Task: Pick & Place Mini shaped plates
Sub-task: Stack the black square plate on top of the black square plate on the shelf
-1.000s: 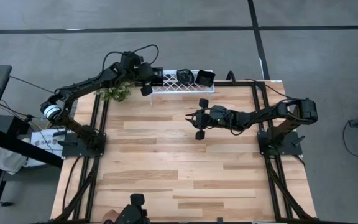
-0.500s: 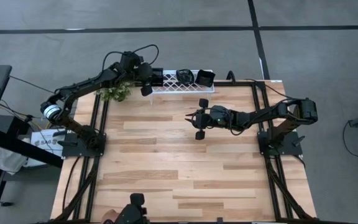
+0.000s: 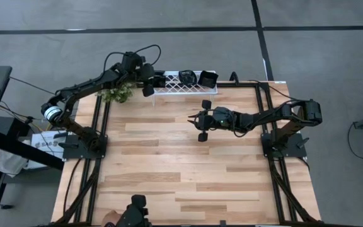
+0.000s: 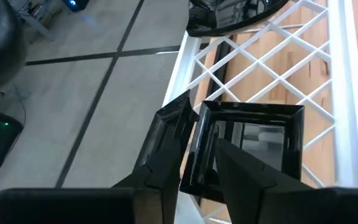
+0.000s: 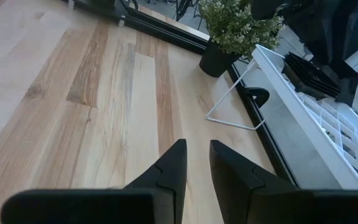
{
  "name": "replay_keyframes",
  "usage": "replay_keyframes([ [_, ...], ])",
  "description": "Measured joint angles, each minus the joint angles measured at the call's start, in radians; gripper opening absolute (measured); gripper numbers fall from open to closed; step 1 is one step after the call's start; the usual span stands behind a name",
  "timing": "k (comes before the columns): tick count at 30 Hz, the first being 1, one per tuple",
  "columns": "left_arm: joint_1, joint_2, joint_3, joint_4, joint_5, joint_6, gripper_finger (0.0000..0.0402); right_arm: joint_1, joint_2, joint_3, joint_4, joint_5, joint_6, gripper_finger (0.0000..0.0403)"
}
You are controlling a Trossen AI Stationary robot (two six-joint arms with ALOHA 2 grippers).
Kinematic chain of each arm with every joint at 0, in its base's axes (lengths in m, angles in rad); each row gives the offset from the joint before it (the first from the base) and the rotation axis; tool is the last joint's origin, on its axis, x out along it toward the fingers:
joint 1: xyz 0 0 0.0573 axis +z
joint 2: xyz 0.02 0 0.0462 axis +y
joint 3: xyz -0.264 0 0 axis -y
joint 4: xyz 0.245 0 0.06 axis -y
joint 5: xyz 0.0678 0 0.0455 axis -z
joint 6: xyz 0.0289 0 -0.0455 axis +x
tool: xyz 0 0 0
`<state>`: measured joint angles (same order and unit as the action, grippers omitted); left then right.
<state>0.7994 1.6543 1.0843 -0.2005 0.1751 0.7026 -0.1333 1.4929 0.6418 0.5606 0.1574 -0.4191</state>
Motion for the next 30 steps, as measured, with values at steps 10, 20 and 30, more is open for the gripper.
replay_keyframes([
  [10,0.000,0.000,0.001,0.004,-0.002,-0.004,0.0103,0.000,0.000,0.000,0.000,0.000,0.000,0.0065],
  [20,-0.026,-0.002,0.001,-0.012,-0.001,-0.012,0.0103,0.000,0.000,0.000,0.000,0.000,0.000,0.0065],
  [30,-0.034,-0.093,-0.001,-0.018,0.009,0.011,0.0103,0.000,0.000,0.000,0.000,0.000,0.000,0.0065],
])
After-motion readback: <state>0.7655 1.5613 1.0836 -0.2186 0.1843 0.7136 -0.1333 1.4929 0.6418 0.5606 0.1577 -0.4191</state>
